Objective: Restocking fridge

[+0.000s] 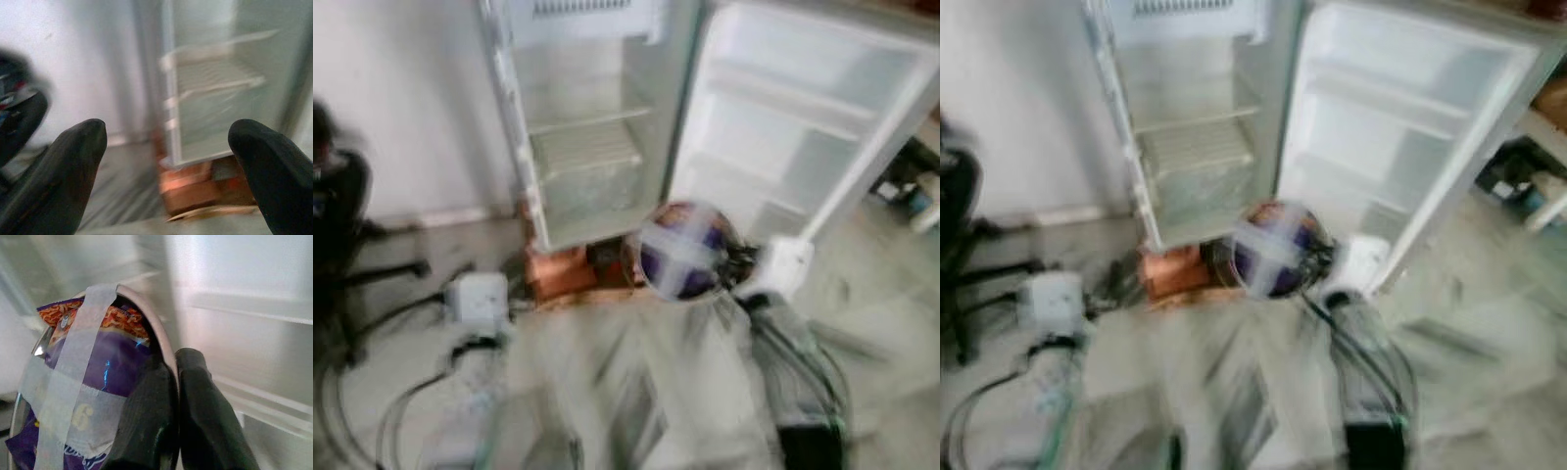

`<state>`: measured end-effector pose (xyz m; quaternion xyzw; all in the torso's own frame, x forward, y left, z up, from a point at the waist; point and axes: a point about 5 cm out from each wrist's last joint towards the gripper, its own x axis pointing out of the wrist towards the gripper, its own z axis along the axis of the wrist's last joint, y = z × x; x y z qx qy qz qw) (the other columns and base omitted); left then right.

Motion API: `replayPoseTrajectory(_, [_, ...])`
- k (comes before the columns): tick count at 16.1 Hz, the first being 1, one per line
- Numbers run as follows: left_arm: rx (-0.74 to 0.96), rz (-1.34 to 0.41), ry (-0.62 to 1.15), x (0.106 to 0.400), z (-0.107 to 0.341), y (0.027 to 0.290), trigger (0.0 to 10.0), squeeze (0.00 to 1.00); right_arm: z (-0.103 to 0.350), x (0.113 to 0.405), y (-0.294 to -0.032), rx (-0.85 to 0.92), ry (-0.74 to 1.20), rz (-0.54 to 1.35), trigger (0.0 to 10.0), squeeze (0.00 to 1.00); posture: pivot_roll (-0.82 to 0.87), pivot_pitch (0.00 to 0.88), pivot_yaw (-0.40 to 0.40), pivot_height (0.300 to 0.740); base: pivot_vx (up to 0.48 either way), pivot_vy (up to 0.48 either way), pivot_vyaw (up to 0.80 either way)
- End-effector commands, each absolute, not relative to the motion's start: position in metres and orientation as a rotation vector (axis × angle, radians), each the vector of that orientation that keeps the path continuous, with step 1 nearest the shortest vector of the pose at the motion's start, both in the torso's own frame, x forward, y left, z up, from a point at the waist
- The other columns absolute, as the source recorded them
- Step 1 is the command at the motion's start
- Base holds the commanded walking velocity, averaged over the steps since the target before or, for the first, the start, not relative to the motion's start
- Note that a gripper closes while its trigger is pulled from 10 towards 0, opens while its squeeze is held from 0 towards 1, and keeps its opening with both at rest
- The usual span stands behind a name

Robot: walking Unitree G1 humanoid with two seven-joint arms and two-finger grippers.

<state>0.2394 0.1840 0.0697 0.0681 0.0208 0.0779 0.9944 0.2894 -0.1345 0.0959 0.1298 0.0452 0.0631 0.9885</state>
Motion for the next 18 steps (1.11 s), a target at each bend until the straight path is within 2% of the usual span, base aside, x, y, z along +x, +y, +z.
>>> replayPoseTrajectory(1, [0.123, 0.141, 0.026, 0.242, 0.073, 0.176, 10.0, 0.0, 0.102, 0.291, -0.145, 0.228, 0.054, 0.108, 10.0, 0.0, 0.18, 0.114, -0.058, 0.74, 0.472, 0.0, 0.8])
replayPoseTrajectory(6, [0.118, 0.15, 0.046, 0.241, 0.068, 0.178, 10.0, 0.0, 0.097, 0.29, -0.15, 0.227, 0.065, 0.076, 10.0, 0.0, 0.18, 0.113, -0.067, 0.74, 0.464, 0.0, 0.78])
replayPoseTrajectory(8, [0.118, 0.139, 0.04, 0.241, 0.068, 0.176, 10.0, 0.0, 0.099, 0.293, -0.151, 0.225, 0.058, 0.065, 10.0, 0.0, 0.18, 0.104, -0.073, 0.74, 0.45, 0.0, 0.28])
replayPoseTrajectory(15, [0.146, 0.084, 0.0, 0.233, 0.073, 0.176, 10.0, 0.0, 0.091, 0.284, -0.166, 0.234, 0.066, -0.017, 10.0, 0.0, 0.18, 0.096, -0.061, 0.74, 0.0, 0.0, 0.0])
replayPoseTrajectory(18, [0.145, 0.09, -0.004, 0.234, 0.074, 0.178, 10.0, 0.0, 0.09, 0.284, -0.159, 0.238, 0.078, -0.004, 10.0, 0.0, 0.18, 0.095, -0.059, 0.74, 0.0, 0.349, 0.0])
